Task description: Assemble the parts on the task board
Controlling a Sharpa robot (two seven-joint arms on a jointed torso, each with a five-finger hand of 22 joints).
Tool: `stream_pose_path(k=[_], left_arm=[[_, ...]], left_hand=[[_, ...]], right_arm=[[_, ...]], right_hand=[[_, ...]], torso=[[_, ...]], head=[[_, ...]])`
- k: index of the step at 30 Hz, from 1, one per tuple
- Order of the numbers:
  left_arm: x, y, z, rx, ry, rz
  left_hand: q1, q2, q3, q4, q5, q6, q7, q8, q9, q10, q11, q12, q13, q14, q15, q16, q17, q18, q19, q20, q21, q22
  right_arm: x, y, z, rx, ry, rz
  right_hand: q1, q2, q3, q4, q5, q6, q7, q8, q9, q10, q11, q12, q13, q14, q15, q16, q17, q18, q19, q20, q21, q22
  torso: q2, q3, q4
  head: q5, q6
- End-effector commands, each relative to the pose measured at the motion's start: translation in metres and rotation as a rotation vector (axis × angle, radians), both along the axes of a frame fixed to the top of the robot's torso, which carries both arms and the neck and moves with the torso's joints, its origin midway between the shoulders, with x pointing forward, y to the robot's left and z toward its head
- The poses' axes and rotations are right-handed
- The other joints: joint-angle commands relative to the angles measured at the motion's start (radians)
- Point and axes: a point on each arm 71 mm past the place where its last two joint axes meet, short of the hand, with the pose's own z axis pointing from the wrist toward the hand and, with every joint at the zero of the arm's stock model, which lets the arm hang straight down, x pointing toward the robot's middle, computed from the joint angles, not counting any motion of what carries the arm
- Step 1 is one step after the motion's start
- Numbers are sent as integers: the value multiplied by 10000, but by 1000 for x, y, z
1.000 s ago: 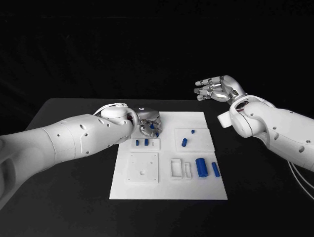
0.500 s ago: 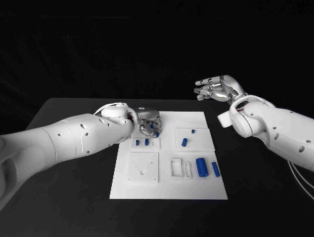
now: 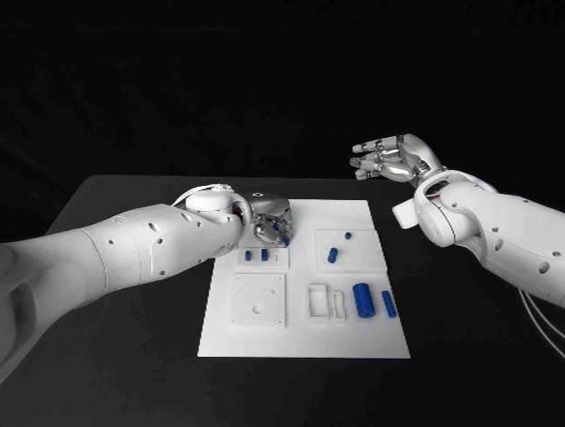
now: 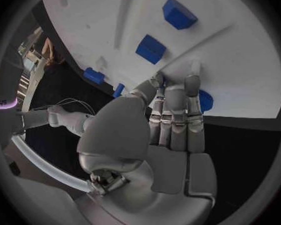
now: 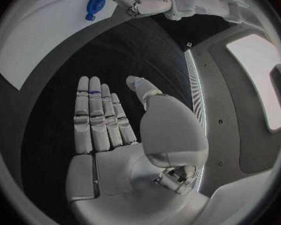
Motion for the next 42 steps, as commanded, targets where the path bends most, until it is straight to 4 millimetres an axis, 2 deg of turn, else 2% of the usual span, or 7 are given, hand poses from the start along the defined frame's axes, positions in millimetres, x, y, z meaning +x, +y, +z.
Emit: stream_pose_path(k=[1, 11, 17, 26, 29, 38, 42], left_arm=[[-4, -2, -10, 267, 366, -111], [-3, -2, -8, 67, 79, -79], [-2, 0, -7, -190, -130, 30], [-3, 11, -4, -790, -78, 375], [-3, 15, -1, -1025, -9, 510], [-1, 22, 17, -1906, 92, 916], [-2, 27, 26, -2383, 231, 1097]], left_hand=[[-58, 23, -61, 39, -32, -10, 33, -32, -3, -13, -14, -35, -17, 59, 38, 32, 0, 172, 12, 51, -11, 191], [133, 346, -99, -24, 155, 723, -96, -19, 28, 687, -237, -36, -10, 174, -107, 51, -6, 141, 111, -68, 37, 216], [-1, 456, -234, 2, 215, 815, -140, -27, 26, 753, -275, -33, -9, 219, -167, 13, -15, 59, 138, -146, 64, 198], [-42, 474, -298, 18, 234, 717, -129, -32, 19, 651, -245, -36, -11, 269, -162, -36, -26, 35, 193, -161, 29, 190], [-42, 474, -298, 18, 234, 717, -129, -32, 19, 651, -245, -36, -11, 269, -162, -36, -26, 35, 193, -161, 29, 190], [-60, 456, -303, 18, 230, 693, -127, -30, 20, 634, -239, -34, -10, 277, -158, -72, -29, 38, 216, -157, -4, 190], [-60, 456, -303, 18, 230, 693, -127, -30, 20, 634, -239, -34, -10, 277, -158, -72, -29, 38, 216, -157, -4, 190]], right_arm=[[-1, 2, 0, 10, -33, 169], [-1, 2, 0, 17, -33, 183], [-1, 3, 0, 20, -36, 191], [0, 2, 0, 16, -38, 176], [0, 2, 0, 14, -38, 173], [0, 0, 0, 2, -38, 141], [0, -1, 0, -9, -37, 114]], right_hand=[[-115, -6, -16, -18, 63, 52, 7, 13, -5, -87, -8, -26, -12, -89, -1, -40, -10, 90, -62, 16, -12, -16], [-115, -6, -16, -18, 63, 52, 7, 13, -5, -87, -8, -26, -12, -89, -1, -40, -10, 90, -62, 16, -12, -16], [-122, -3, -4, -19, 70, 58, 5, 12, -5, -85, -10, -27, -13, -87, -2, -39, -9, 91, -61, 15, -9, -15], [-122, -3, -4, -19, 70, 58, 5, 12, -5, -85, -10, -27, -13, -87, -2, -39, -9, 91, -61, 15, -9, -15], [-122, -3, -4, -19, 70, 58, 5, 12, -5, -85, -10, -27, -13, -87, -2, -39, -9, 91, -61, 15, -9, -15], [-122, -3, -4, -19, 70, 58, 5, 12, -5, -85, -10, -27, -13, -87, -2, -39, -9, 91, -61, 15, -9, -15], [-122, -3, -4, -19, 70, 58, 5, 12, -5, -85, -10, -27, -13, -87, -2, -39, -9, 91, -61, 15, -9, -15]], torso=[[-2, -2, 3], [-1, -11, 6], [0, -17, 2], [-4, -13, 16], [-5, -23, 26], [-17, -15, 20], [-21, -18, 41]], head=[[1, 3], [19, 22], [30, 37], [37, 59], [43, 71], [112, 102], [114, 110]])
